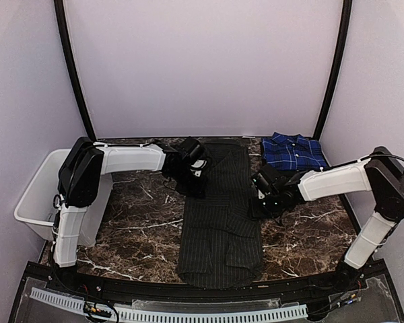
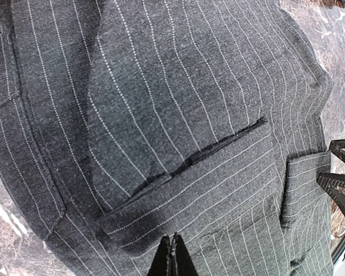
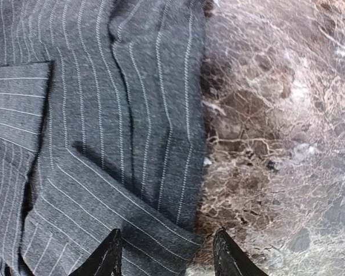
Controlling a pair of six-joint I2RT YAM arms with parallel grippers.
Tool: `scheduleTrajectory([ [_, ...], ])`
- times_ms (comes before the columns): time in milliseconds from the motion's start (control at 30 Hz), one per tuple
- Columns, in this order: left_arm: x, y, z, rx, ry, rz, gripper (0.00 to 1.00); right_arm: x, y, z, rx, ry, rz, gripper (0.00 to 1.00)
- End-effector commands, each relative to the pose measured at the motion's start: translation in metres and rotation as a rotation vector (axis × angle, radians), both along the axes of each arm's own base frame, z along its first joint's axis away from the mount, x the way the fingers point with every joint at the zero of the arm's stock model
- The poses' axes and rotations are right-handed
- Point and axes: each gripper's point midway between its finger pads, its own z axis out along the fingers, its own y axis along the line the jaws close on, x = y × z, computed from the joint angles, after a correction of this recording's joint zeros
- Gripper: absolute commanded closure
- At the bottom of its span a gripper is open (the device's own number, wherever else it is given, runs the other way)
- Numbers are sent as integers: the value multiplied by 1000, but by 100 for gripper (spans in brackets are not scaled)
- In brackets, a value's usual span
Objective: Fold and stack the long sleeve shirts
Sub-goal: Flatten out the crumpled shirt at the center of the board.
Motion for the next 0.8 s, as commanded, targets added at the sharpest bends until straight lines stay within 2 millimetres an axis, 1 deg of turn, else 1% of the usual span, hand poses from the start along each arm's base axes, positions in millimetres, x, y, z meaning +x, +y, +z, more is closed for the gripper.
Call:
scheduleTrajectory([
  [0,2,3,34,-19,-60,4,100,2,-1,-1,21,-8,-23,50],
  [100,2,6,32,-3,-58,16,96,4,4,-3,34,-1,-16,56],
  [200,1,8,29,5,-55,20,92,7,7,2,42,-9,-16,62],
  [300,1,11,27,13,-57,28,87,8,9,7,48,-16,-11,70],
  [367,1,12,26,18,-58,32,79,9,9,10,50,-21,-10,77],
  [433,2,13,25,25,-60,38,68,10,9,14,49,-29,-11,83],
  [500,4,14,23,31,-67,45,61,11,8,18,48,-35,-12,86],
  [600,4,13,20,21,-66,43,56,11,9,23,46,-41,-8,90],
  [700,5,10,18,10,-67,41,51,12,11,28,48,-51,-3,91],
  [767,5,8,16,7,-62,40,49,12,12,30,48,-54,3,91],
])
